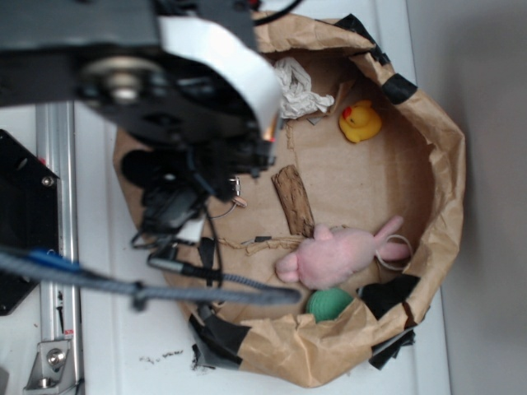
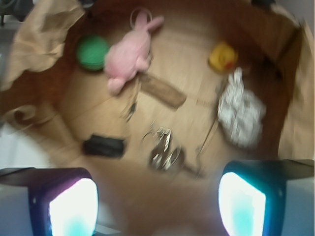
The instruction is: Grab the white paper.
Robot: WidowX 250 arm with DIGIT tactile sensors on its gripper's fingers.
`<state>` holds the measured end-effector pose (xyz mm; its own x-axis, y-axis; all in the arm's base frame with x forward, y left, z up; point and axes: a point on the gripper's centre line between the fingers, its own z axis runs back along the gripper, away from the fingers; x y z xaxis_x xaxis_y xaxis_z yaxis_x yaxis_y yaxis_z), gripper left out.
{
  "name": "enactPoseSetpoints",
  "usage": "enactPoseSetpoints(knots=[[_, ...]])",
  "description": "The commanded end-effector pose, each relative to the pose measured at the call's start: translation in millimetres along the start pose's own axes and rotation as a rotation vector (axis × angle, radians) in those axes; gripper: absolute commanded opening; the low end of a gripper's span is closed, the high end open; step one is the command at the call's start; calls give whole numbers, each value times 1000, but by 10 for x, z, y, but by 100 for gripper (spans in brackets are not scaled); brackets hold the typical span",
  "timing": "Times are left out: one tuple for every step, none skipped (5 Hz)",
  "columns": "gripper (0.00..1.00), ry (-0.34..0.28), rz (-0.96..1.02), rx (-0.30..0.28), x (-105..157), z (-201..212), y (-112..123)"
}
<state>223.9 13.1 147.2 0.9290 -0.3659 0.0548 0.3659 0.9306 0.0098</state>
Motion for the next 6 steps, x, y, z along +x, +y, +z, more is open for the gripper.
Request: enactPoseSetpoints(knots=[[100, -77, 200, 92, 202, -217, 73], [100, -77, 200, 92, 202, -217, 73], [100, -77, 200, 92, 202, -217, 73], [100, -77, 200, 92, 202, -217, 73], [100, -40, -60, 150, 393, -503, 151], [100, -79, -220, 205, 439, -630, 115]])
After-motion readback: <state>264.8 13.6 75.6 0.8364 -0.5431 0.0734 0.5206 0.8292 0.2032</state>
